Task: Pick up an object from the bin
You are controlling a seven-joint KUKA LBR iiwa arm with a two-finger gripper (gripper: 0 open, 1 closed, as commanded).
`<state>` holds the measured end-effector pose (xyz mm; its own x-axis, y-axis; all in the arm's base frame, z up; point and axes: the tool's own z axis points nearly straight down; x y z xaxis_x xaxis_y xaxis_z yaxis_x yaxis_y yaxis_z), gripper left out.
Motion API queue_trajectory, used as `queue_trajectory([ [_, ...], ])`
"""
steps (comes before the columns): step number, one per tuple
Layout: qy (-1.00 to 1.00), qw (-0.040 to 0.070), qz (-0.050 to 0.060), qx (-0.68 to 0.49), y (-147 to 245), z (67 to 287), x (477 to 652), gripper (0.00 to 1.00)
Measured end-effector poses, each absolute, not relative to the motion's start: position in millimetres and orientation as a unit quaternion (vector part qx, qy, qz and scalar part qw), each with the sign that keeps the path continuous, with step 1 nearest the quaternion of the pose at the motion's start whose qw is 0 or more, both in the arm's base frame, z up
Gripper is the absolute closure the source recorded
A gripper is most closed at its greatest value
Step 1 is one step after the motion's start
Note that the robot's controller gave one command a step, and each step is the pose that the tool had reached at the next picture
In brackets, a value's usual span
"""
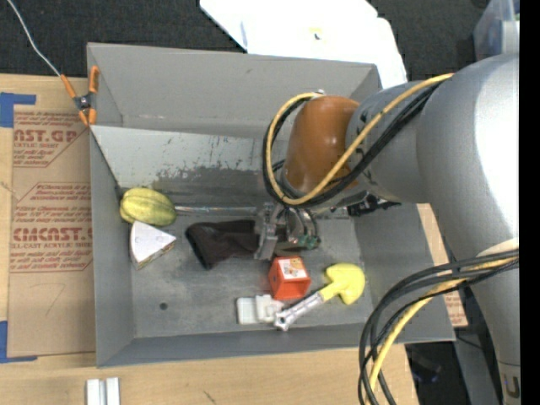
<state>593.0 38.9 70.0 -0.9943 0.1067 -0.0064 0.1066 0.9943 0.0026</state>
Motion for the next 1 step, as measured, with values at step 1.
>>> queue_trajectory([
  [1,0.999,0.003,0.001,0.053,38.9,70.0,593.0,1.0],
])
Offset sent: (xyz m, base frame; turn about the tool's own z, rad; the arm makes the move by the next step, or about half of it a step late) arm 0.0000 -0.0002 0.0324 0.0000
